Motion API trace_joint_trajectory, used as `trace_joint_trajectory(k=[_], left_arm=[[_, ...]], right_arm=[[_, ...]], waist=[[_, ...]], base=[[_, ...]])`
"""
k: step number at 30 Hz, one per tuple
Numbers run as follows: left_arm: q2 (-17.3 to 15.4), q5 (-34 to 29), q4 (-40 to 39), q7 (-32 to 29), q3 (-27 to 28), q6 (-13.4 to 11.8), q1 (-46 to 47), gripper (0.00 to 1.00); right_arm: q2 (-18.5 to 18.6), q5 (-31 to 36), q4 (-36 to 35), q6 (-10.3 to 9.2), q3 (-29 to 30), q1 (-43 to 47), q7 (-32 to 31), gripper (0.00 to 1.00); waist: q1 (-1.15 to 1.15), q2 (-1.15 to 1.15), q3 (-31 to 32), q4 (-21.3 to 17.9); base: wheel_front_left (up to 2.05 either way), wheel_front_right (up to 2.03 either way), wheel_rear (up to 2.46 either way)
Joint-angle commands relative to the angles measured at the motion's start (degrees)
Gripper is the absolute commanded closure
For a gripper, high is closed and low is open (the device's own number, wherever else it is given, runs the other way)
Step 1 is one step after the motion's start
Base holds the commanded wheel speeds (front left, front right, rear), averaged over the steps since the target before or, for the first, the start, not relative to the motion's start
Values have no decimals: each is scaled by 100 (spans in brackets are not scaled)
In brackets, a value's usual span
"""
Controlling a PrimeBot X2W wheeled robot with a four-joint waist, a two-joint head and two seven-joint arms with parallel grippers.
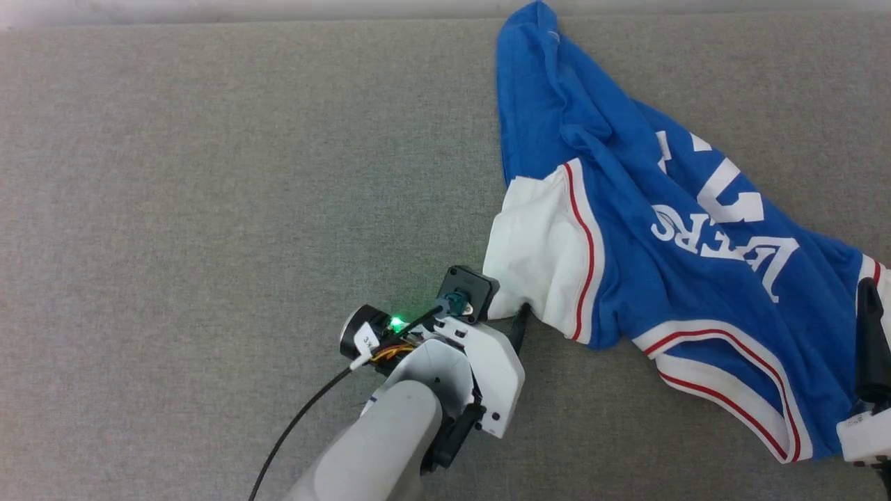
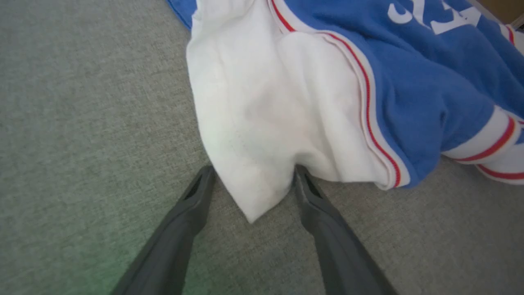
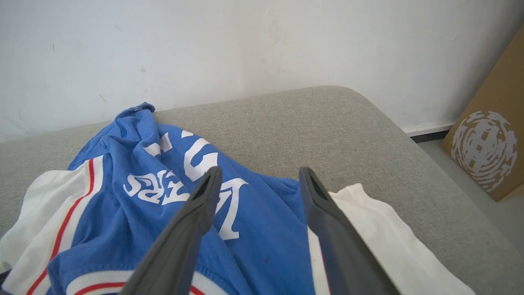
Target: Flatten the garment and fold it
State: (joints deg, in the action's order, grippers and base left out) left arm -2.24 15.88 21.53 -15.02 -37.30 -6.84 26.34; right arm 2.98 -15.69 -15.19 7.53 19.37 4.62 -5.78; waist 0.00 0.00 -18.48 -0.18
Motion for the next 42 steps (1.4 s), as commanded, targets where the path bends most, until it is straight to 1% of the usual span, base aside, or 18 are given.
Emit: trace_joint_trajectory(k=[1,4,5,6,8,10,14,18,21,23,26,29,30,31,33,37,39,42], left_arm=[[-66,200,168,-87,-73,-122,-41,0],[-66,279,243,-201,-140,-149,-25,0],[-66,278,289,-239,-181,-141,-7,70],[-65,316,338,-288,-223,-99,0,100],[-65,454,388,-331,-281,-19,0,100],[-65,549,428,-309,-317,-30,14,100],[-65,860,314,-85,-294,-91,2,100],[-131,1090,83,139,-39,-218,-136,100],[-434,1278,-277,243,275,-331,-439,100],[-702,1456,-626,289,596,-509,-788,100],[-1215,1606,-1167,223,974,-792,-1452,100],[-1524,1785,-1596,116,1160,-910,-2080,100],[-1568,1803,-1706,91,1159,-939,-2230,26],[-1575,1834,-1789,94,1157,-950,-2345,0],[-1486,1954,-1905,94,1134,-936,-2499,0],[-1293,2354,-2250,85,1158,-721,-2633,0],[-1361,2461,-2501,143,1291,-661,-2673,0],[-1633,2204,-2747,241,1407,-754,-2613,0]], right_arm=[[-10,-19,32,-4,-13,-69,22,0],[-10,-19,38,-4,-24,-62,5,0],[-10,-20,36,-4,-32,-66,-4,0],[-10,-21,34,-4,-34,-72,-11,0],[-10,-24,25,-4,-23,-78,-22,0],[-10,-13,16,-4,-21,-89,-34,0],[-10,-3,-3,-4,-5,-79,-60,0],[-10,-7,26,-4,-13,-46,-78,0],[-10,-14,22,-4,-32,6,-105,0],[-10,-15,19,-4,-8,41,-116,0],[-10,-6,-4,-4,27,108,-152,0],[-10,3,-28,-4,23,140,-206,0],[-10,5,-45,-4,11,143,-230,0],[-10,14,-62,-4,-8,139,-254,0],[-10,29,-80,-4,-60,117,-298,0],[-10,53,-101,-4,-110,89,-363,0],[-10,56,-111,-4,-120,87,-387,0],[-10,53,-131,-4,-125,88,-404,0]], waist=[[0,0,30,37],[0,0,50,67],[0,0,58,81],[0,0,67,99],[0,0,78,140],[0,0,82,178],[0,0,121,284],[0,0,225,406],[0,0,315,523],[0,0,362,612],[0,0,419,761],[0,0,429,917],[0,0,427,969],[0,0,422,1013],[0,0,424,1086],[0,0,453,1184],[0,0,463,1203],[0,0,453,1217]], base=[[0,0,0],[0,0,0],[0,0,0],[0,0,0],[0,0,0],[0,0,0],[0,0,0],[0,0,0],[0,0,0],[0,0,0],[0,0,0],[0,0,0],[0,0,0],[0,0,0],[0,0,0],[0,0,0],[0,0,0],[0,0,0]])
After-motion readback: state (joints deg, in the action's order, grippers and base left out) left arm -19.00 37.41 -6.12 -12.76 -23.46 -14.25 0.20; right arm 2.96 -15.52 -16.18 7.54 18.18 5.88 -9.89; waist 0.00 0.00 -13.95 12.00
